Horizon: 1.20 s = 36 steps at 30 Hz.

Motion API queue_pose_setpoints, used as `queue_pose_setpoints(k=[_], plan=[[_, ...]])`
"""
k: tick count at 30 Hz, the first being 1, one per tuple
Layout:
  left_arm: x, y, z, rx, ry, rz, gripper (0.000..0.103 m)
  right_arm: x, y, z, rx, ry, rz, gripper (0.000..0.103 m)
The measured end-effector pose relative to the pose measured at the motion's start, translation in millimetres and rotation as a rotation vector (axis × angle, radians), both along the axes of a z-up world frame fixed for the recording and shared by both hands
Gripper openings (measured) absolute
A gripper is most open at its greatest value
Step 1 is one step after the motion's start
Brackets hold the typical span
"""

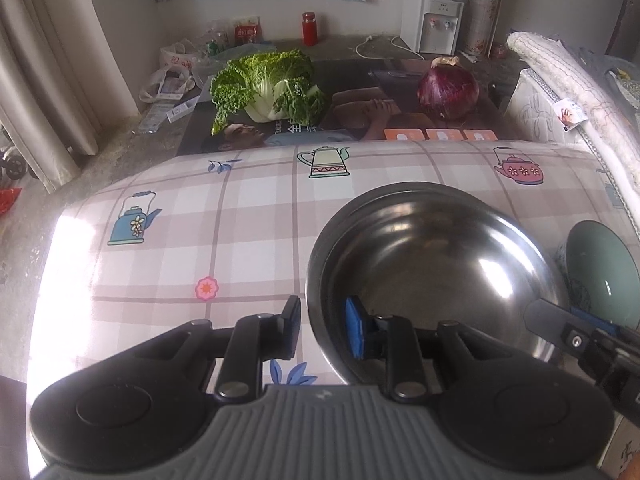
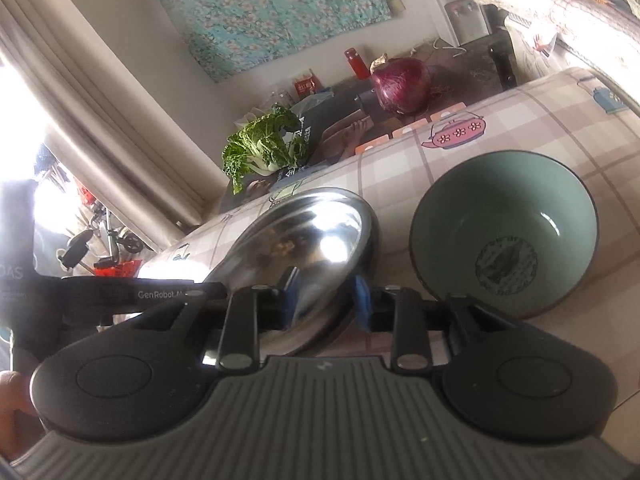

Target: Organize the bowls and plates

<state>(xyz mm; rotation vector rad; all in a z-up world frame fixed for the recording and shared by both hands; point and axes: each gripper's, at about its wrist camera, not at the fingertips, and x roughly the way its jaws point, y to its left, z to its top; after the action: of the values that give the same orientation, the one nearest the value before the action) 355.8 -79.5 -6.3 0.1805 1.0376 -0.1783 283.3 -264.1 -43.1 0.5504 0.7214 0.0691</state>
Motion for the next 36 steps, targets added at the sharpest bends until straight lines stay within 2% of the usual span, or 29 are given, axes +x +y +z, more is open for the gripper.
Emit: queue_pose_setpoints(k=[3,5,10,12,18,28,36], plan=[[-3,2,4,-0.004,-0.008,0.002,0.032,0,1,0,-0.001,0.005,-0.003,0.042],[-6,4,8,-0.01,-0.021,0.003,0.034,-2,1,0,0.001,0.002,-0.003,0.044],[-21,5,21,-0.03,-0.063,-0.011,0.048,-9,-2,5,0.018,-0.031,-0.006,0.053],[-27,5,26,-0.045,-0.074,-0.019,0.055,-12,-3,9,0.022,-0.047,-0.008,0.053],[-50,-3,39,-0.087,-0.094,-0.056,0.066,-30,-11,26,0.04,-0.091,-0.018,0.053],[-92,-30,53,-0.162,-0.083,-0.144,0.069,-81,-37,49,0.026,-0.14,-0.028,0.053],[-123,-63,63,-0.182,-0.112,-0.214,0.07,-135,-87,55,-0.021,-0.141,-0.093,0.053]])
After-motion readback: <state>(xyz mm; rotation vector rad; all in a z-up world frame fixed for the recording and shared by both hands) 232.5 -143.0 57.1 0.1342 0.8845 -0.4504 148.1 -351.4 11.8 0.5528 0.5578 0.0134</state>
